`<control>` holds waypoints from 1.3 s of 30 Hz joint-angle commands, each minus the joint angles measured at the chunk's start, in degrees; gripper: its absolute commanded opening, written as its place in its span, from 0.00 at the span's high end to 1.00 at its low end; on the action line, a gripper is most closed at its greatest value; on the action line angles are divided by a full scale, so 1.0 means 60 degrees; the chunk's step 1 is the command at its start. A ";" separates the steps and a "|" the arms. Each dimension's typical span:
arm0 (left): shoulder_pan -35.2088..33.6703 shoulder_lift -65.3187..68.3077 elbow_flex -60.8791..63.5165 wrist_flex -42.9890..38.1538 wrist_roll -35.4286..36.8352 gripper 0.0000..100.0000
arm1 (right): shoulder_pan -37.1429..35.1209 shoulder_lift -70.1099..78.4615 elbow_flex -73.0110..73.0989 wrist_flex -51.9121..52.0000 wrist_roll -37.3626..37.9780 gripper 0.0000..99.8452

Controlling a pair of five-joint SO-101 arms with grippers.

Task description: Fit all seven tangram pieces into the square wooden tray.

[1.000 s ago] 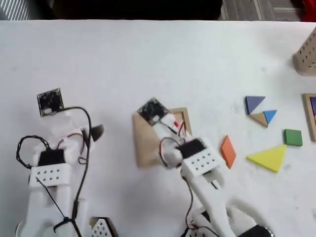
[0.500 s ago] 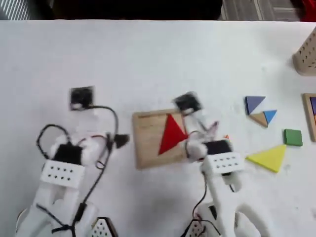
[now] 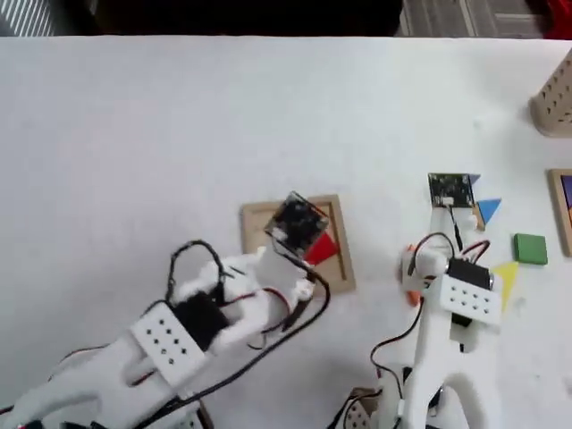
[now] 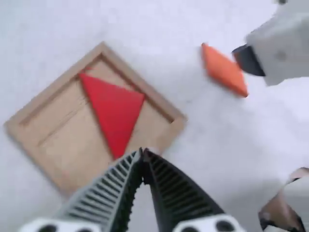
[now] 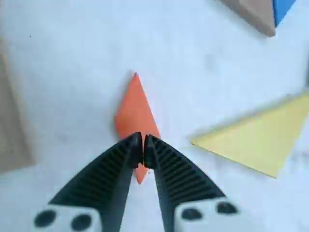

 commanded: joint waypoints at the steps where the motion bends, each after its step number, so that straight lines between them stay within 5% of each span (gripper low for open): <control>1: 0.0608 0.1619 0.0147 -0.1919 0.1495 0.98 | 0.0139 -0.0081 -0.0088 -0.0081 0.0029 0.98; 13: -0.0447 0.6996 -0.1905 -0.3092 0.2051 0.98 | 0.0359 -0.0081 -0.0103 -0.0125 0.0029 0.98; 20: -0.0696 0.7099 -0.1875 -0.2388 0.2022 0.98 | 0.0359 -0.0081 -0.0117 -0.0125 0.0029 0.98; 39: -0.4037 0.7172 -0.2945 -0.2271 0.1040 0.98 | 0.0359 -0.0051 -0.0103 -0.0125 0.0044 0.98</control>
